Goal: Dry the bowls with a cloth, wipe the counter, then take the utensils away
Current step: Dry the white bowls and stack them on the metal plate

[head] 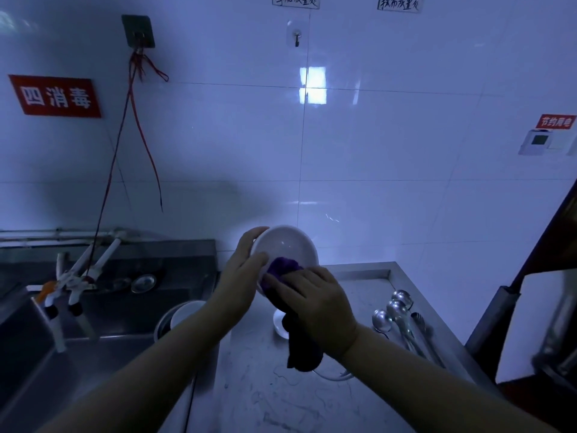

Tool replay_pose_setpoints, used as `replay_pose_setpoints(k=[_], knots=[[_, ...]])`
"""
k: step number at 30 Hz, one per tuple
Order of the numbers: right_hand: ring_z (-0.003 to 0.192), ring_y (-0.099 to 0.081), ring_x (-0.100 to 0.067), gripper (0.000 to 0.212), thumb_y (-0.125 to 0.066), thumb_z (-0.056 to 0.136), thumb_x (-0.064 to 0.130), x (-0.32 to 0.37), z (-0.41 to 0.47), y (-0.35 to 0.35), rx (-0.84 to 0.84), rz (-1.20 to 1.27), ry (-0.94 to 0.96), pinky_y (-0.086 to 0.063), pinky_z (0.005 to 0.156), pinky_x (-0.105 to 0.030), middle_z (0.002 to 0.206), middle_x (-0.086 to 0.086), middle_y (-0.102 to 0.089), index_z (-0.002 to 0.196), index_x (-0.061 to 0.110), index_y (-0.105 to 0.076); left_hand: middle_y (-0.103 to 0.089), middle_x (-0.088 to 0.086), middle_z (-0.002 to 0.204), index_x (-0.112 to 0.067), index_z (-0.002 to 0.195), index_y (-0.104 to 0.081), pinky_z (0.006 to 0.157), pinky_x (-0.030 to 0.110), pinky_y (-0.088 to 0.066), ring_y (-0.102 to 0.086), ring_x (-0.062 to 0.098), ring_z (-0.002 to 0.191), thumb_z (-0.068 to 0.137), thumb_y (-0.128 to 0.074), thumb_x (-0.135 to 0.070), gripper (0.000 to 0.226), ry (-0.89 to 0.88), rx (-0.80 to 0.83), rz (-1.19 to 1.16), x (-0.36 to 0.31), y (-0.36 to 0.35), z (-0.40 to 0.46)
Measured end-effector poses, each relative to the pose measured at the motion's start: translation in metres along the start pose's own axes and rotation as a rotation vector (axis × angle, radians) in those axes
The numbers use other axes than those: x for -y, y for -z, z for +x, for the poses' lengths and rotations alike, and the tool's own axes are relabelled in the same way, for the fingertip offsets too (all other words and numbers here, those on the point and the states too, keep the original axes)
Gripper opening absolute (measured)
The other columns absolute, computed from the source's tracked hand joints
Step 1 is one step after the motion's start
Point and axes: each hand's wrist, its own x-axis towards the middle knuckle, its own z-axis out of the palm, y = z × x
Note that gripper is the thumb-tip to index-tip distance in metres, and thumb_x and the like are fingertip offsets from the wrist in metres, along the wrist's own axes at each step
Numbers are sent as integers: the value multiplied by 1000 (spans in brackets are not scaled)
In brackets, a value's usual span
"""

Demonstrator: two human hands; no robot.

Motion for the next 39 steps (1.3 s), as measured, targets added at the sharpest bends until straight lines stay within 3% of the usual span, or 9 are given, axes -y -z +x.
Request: replay_pose_setpoints(k=[8,15,19,21,24,29,34,37,39], knots=[[96,-67,-21,25,-56,95,22,-49,0,16,129,-76,433,-51,91,-33,105,-6,-71,114,13,-68,-61,7,109,-21,112,-60,83,41,-48,-55,30,102,66,-46,-18,48,80,308,66,-16,14,6],[132,-44,-23,58,-60,85,19,-17,4,8,255,-24,127,-30,113,-36,141,-11,-48,139,6,-43,-65,1,106,-20,109,-62,84,34,-50,-59,21,101,67,-48,-17,44,41,321,66,-18,13,8],[136,-37,-21,77,-73,75,12,3,7,3,349,34,11,-26,114,-36,146,-10,-41,143,8,-36,-64,0,106,-22,110,-59,81,26,-50,-59,19,101,69,-45,-19,44,47,218,13,-9,10,8],[135,-39,-19,73,-71,77,7,8,7,4,345,88,33,-24,114,-33,145,-8,-43,142,11,-37,-64,-3,104,-25,108,-60,75,21,-49,-60,17,99,70,-45,-21,41,36,197,13,-7,10,9],[124,-53,-16,55,-71,80,7,6,3,11,311,180,89,-41,106,-32,134,-5,-56,132,13,-53,-63,-6,102,-29,105,-62,71,21,-49,-59,16,95,69,-45,-21,40,49,241,43,-8,17,10],[104,-65,-17,23,-57,91,18,-25,4,28,286,129,415,-47,99,-32,112,-3,-70,110,14,-70,-68,0,101,-29,104,-67,73,29,-50,-62,16,88,66,-46,-16,45,183,542,144,-14,31,17],[96,-66,-21,16,-60,92,11,-41,15,30,214,69,542,-41,104,-36,102,-8,-72,101,9,-73,-61,17,122,-18,115,-64,103,52,-41,-55,37,115,67,-52,-14,50,404,610,84,-18,30,28],[88,-66,-23,12,-63,89,11,-46,15,33,262,94,456,-42,104,-39,93,-9,-71,95,6,-73,-49,7,138,-31,138,-39,100,32,-40,-47,18,122,83,-61,-34,59,159,530,566,-21,34,31],[86,-67,-24,13,-63,86,13,-47,13,38,312,124,360,-44,102,-39,92,-9,-71,92,6,-73,-48,-3,134,-33,138,-37,91,25,-33,-40,11,120,82,-59,-49,62,-209,408,995,-26,37,21]])
